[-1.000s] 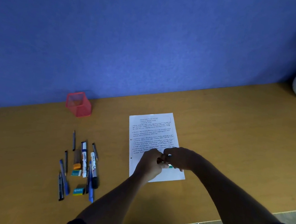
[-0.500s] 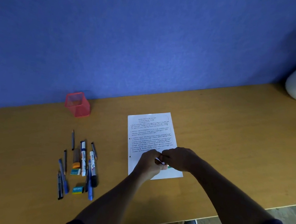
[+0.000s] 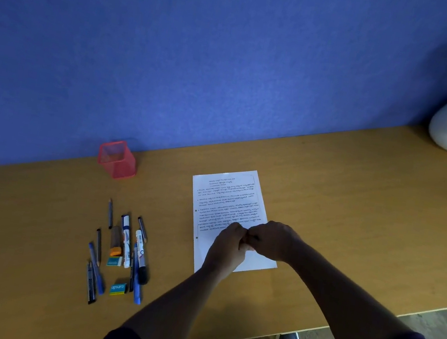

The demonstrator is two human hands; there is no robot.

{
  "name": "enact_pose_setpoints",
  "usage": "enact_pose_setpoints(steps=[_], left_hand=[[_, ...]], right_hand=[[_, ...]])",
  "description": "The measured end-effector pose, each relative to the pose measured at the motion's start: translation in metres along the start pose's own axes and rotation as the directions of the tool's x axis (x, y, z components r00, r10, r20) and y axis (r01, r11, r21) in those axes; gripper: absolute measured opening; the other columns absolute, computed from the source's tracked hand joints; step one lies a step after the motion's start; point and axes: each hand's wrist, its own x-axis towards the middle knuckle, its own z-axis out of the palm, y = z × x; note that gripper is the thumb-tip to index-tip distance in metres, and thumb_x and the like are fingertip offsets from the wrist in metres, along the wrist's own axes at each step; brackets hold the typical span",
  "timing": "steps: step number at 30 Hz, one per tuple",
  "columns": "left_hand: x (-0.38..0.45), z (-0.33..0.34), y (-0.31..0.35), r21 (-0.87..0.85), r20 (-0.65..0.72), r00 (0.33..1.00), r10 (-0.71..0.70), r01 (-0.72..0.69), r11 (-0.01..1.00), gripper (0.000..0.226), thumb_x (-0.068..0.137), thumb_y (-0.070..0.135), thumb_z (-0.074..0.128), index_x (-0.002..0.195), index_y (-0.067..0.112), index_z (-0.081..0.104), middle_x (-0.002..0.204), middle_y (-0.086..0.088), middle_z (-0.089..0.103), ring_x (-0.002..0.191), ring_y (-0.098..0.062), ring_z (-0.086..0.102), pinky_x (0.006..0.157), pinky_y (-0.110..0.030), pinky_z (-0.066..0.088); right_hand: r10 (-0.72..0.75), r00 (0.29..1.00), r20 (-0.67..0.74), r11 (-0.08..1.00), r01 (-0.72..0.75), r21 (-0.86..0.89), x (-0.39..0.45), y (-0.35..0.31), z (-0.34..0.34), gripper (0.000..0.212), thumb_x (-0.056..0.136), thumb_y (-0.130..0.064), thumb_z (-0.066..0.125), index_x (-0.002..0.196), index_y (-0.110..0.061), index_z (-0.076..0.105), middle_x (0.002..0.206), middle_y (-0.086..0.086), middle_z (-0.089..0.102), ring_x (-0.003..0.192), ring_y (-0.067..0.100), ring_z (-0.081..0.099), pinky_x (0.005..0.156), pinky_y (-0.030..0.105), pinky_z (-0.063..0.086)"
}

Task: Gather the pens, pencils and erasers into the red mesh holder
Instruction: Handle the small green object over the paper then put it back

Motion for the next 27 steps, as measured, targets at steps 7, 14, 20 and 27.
enact_pose_setpoints(steps=[7, 14, 20, 27], left_hand=[[0.001, -0.005, -0.004, -0.076, 0.149, 0.981, -0.123, 0.135, 0.988, 0.015, 0.082, 0.015, 0.075, 0.074, 0.023, 0.065, 0.068, 0.014, 0.065, 0.066, -0.005, 0.058, 0.058, -0.015, 0.037], [0.003, -0.002, -0.007, -0.06, 0.121, 0.982, -0.145, 0.153, 0.986, 0.012, 0.086, 0.005, 0.066, 0.088, 0.015, 0.071, 0.086, 0.001, 0.075, 0.078, -0.011, 0.064, 0.062, -0.017, 0.043], [0.005, 0.006, -0.008, -0.063, 0.122, 0.982, -0.141, 0.15, 0.987, 0.015, 0.087, 0.003, 0.063, 0.092, 0.014, 0.071, 0.09, 0.001, 0.075, 0.073, -0.005, 0.06, 0.064, -0.014, 0.043], [0.008, 0.01, -0.01, -0.084, 0.137, 0.978, -0.158, 0.17, 0.982, 0.014, 0.088, 0.005, 0.07, 0.095, 0.017, 0.072, 0.096, 0.001, 0.075, 0.072, 0.002, 0.058, 0.066, -0.005, 0.041]], right_hand=[[-0.004, 0.999, -0.047, 0.997, 0.0, -0.083, -0.003, -0.008, 0.016, 0.055, 0.099, -0.061, 0.025, 0.09, -0.026, 0.066, 0.077, 0.0, 0.068, 0.063, 0.016, 0.056, 0.056, 0.027, 0.04], [0.031, 0.995, -0.094, 0.997, -0.037, -0.066, -0.003, -0.015, 0.019, 0.04, 0.102, -0.054, 0.024, 0.079, -0.032, 0.048, 0.059, -0.008, 0.045, 0.054, 0.014, 0.048, 0.047, 0.024, 0.03], [0.025, 0.996, -0.086, 0.997, -0.031, -0.076, -0.003, -0.009, 0.025, 0.047, 0.103, -0.051, 0.024, 0.088, -0.026, 0.061, 0.074, 0.001, 0.066, 0.059, 0.018, 0.056, 0.052, 0.026, 0.039], [-0.011, 0.995, -0.098, 0.991, -0.002, -0.137, -0.005, -0.005, 0.031, 0.047, 0.105, -0.047, 0.025, 0.099, -0.021, 0.063, 0.084, 0.003, 0.071, 0.067, 0.021, 0.066, 0.05, 0.026, 0.037]])
